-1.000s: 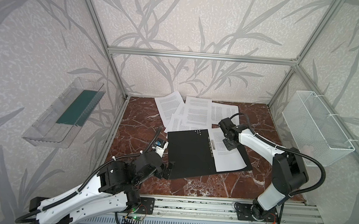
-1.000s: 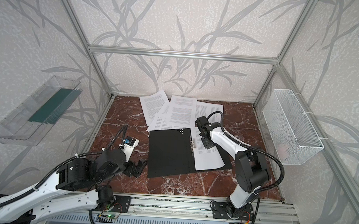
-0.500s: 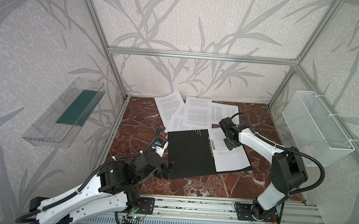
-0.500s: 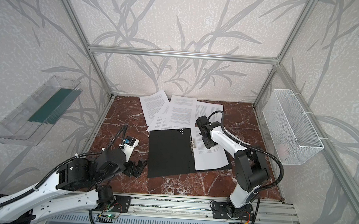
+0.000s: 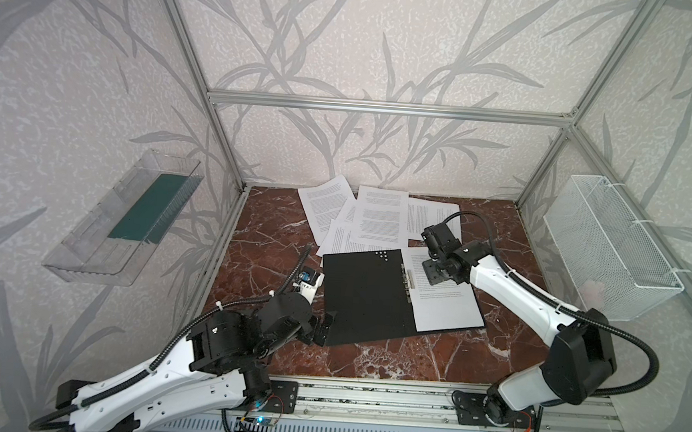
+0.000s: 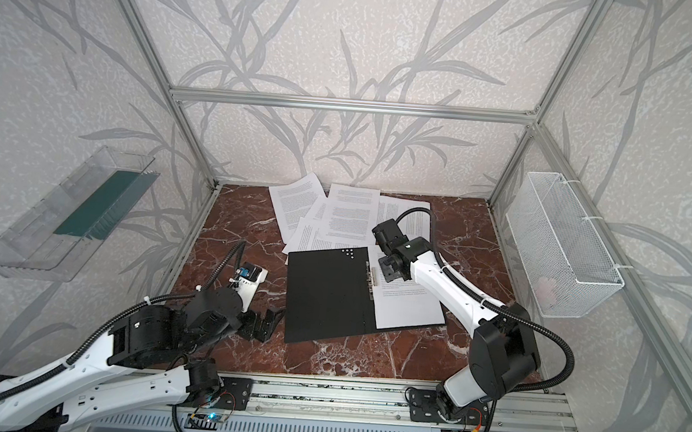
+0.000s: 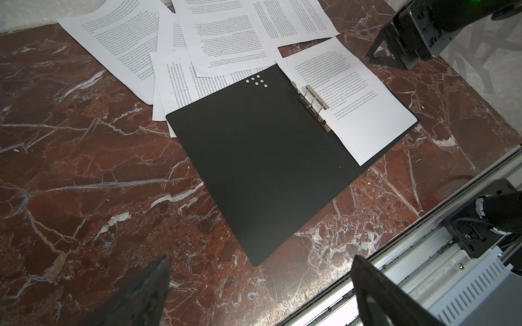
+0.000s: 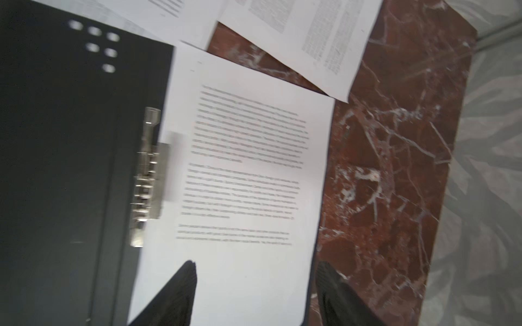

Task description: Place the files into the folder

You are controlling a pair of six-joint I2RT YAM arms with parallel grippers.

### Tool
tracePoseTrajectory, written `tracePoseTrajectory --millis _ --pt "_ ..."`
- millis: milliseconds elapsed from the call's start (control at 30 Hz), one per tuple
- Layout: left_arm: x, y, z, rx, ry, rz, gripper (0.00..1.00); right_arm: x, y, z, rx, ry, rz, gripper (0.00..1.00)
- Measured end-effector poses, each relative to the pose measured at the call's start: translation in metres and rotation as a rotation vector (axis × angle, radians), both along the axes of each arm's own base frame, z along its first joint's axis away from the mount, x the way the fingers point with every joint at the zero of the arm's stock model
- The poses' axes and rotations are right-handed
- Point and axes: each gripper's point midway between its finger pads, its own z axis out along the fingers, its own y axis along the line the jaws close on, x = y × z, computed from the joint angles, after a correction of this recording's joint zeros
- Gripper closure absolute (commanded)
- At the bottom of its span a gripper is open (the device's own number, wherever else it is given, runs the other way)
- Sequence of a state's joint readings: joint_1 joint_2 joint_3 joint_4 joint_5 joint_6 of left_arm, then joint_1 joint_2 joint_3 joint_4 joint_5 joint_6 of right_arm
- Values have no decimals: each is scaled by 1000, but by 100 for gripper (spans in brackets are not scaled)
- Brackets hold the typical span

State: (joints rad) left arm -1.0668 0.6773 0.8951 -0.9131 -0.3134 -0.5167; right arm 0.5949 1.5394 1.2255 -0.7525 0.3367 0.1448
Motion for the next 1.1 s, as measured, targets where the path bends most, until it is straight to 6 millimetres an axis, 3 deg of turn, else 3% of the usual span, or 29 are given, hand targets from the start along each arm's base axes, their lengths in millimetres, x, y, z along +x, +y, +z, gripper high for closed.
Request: tracePoseTrajectory --millis 133,267,400,500,1100 --pt "0 0 1 -3 -2 0 1 -8 30 -26 57 79 44 41" --pt "0 0 1 -3 -2 0 1 -10 39 -66 39 178 34 44" --pt "0 0 1 -3 -2 0 1 -12 42 -91 28 232 23 49" --pt "0 0 1 -4 -2 0 1 -11 45 -97 33 242 14 55" --pt "-1 1 2 -9 -3 1 1 5 51 -105 64 238 -30 68"
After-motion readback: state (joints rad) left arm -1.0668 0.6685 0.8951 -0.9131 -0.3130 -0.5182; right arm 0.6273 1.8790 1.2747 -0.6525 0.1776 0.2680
